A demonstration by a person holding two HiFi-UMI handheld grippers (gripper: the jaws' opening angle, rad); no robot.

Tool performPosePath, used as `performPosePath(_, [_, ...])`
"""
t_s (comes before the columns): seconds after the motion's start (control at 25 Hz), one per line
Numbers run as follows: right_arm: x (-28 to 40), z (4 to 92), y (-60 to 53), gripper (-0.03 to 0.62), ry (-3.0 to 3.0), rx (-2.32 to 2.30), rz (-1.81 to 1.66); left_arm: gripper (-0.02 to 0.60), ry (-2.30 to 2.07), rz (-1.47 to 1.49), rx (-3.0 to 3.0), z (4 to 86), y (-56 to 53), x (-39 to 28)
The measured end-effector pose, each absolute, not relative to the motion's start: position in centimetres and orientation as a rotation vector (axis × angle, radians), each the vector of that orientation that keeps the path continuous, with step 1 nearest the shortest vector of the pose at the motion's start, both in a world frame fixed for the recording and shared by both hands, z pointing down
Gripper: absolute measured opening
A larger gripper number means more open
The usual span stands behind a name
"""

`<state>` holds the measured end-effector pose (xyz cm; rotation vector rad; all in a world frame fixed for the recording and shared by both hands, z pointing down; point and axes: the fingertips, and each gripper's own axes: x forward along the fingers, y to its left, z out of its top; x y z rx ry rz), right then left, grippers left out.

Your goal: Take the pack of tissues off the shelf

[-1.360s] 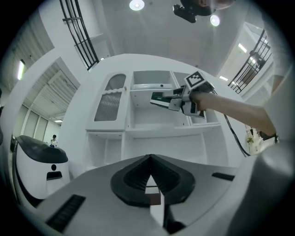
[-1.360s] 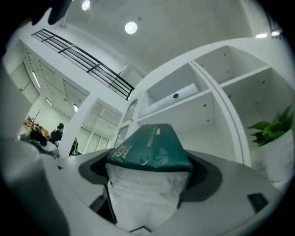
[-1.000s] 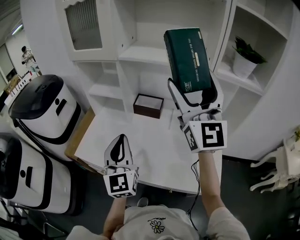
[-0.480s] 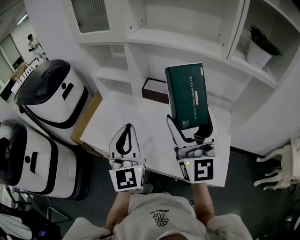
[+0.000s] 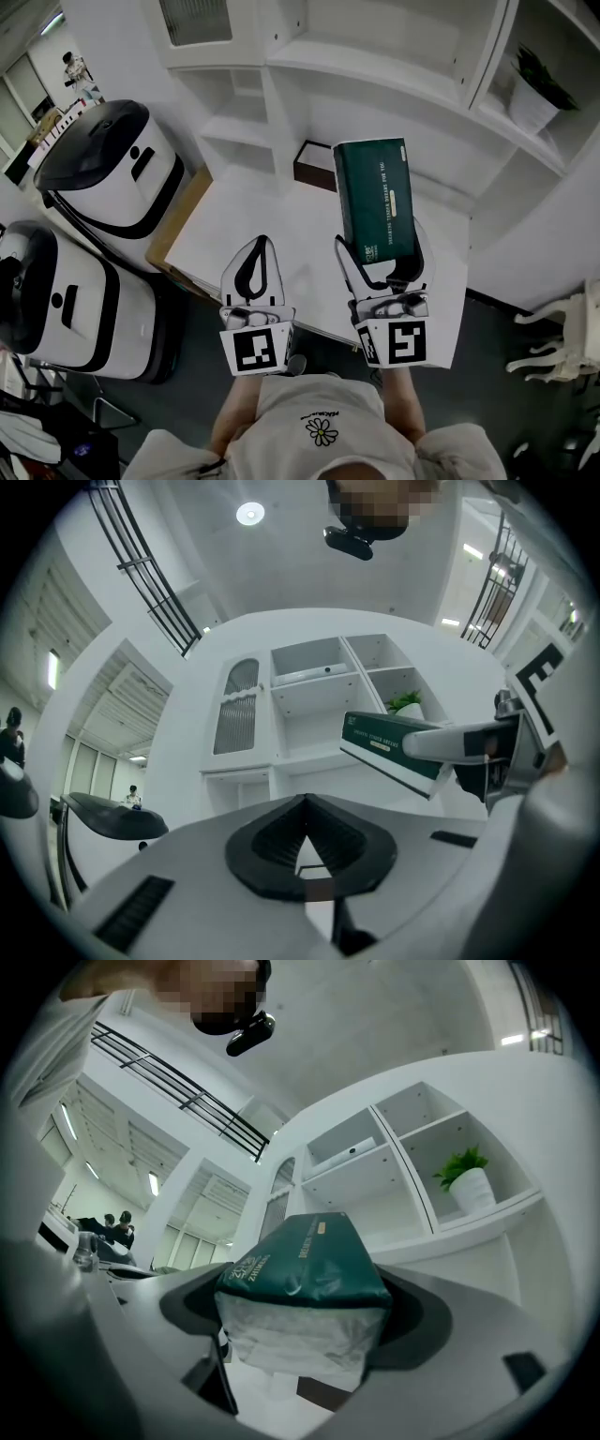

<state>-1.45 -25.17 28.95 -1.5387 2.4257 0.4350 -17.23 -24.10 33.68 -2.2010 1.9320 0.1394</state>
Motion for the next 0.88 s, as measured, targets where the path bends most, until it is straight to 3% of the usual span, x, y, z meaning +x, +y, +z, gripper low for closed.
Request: performPosePath(0.88, [-0.3,29.9,-26.5,0.443,2.428,-1.549,0.313,0.0,1.944,0.127,-2.159,34.3,-24.3,-17.9])
